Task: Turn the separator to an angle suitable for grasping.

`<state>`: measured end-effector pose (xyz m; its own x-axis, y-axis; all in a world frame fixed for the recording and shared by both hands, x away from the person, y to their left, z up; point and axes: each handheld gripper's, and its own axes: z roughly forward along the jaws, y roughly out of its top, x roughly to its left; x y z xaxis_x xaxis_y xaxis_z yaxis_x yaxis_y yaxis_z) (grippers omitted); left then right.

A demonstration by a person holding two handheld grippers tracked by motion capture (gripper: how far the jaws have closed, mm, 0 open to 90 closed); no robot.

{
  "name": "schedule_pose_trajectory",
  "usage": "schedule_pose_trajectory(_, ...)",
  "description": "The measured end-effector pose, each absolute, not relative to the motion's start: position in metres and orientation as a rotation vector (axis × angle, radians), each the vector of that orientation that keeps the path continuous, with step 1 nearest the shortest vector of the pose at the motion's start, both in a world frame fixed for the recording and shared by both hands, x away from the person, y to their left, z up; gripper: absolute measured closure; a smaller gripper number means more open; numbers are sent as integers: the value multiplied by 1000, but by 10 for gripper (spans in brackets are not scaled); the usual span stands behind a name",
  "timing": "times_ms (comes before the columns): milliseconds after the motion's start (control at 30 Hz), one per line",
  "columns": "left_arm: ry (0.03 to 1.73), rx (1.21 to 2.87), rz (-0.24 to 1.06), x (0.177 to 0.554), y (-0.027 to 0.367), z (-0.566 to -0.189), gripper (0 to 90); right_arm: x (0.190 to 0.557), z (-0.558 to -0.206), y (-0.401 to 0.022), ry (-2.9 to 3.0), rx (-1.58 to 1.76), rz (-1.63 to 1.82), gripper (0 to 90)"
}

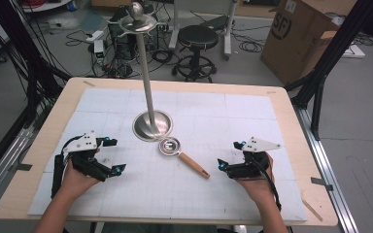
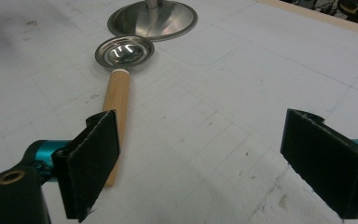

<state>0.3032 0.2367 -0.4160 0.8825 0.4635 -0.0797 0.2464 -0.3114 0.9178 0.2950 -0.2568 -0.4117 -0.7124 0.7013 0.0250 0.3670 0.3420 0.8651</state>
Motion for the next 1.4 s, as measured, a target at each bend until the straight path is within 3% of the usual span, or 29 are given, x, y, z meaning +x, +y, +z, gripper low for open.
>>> schedule_pose_trajectory(1033,532,1943,211,302,238,-418,17,304,-424,-200,2431,876,1220,154)
schedule_pose_trajectory(1400,526,1947,207,301,237,-418,17,309,-434,-167,2521,842,1139,371)
